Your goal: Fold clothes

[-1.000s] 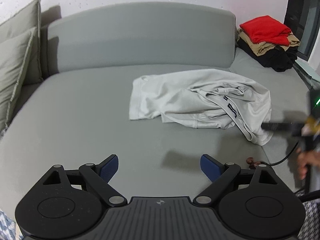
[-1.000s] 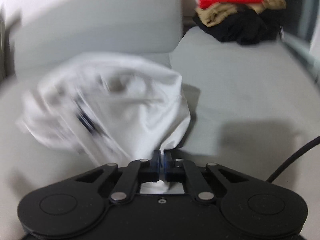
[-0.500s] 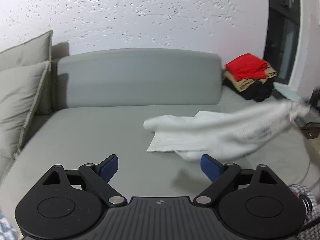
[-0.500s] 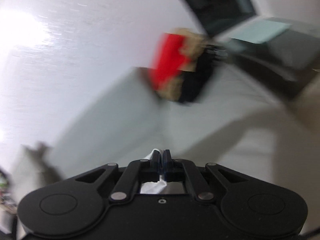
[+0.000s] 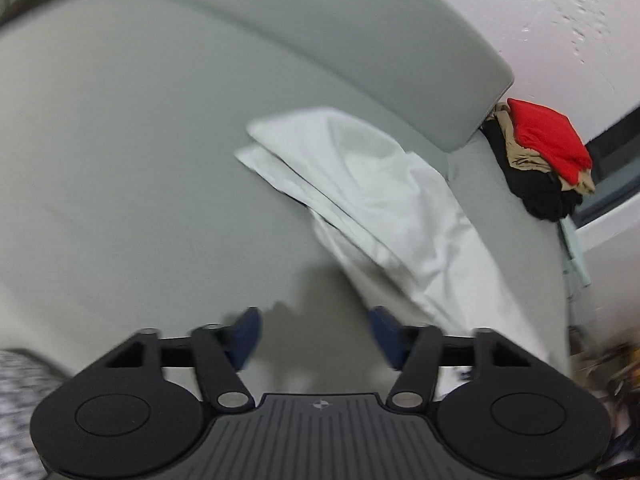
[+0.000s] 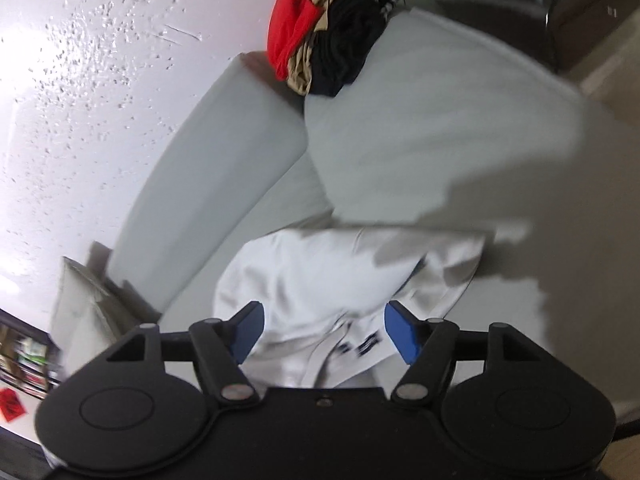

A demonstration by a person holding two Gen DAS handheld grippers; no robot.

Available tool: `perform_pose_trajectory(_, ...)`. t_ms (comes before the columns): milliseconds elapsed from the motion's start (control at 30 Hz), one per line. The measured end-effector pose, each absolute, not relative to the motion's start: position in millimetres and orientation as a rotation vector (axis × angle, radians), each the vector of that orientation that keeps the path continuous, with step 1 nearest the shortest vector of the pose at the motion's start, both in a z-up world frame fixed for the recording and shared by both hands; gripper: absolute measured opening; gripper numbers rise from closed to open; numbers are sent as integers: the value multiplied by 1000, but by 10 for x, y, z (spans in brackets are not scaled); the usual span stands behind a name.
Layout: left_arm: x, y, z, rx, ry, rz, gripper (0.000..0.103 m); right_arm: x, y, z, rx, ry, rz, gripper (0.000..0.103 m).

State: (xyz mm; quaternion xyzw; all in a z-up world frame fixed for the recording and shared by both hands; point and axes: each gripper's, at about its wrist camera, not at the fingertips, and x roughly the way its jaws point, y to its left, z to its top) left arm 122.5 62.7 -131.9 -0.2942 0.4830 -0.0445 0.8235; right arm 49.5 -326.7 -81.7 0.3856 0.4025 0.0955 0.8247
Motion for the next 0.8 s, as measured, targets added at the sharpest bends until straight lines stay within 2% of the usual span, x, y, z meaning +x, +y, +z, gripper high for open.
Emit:
perform_pose_trajectory(33,1300,598,-1374,-650,1044,-99,40,485,-3239,-836,829,857,204,65)
perform_pose_trajectory(100,1424,557,-1451,-681,1064,-102,34,460,-3191,-870,845,860,204,64)
perform_pose_trajectory(500,1885,477,-1770,-786,1126,-80,32,535,-3359,-1063,880,897,144,64)
perform_pose_trajectory(633,2026,464,-1844,-792,1136,-63,23,514,-3382,-1049,873,895,129,64)
perform_pose_trajectory(700,2078,430,-1868,-763,1143,-58,7,502,-3401,-1041,868,894,117,64)
perform_pose_trajectory(800,2085,380,-1855,-694,1129,-53,3,481,-3430,-1026,854,893,97,64)
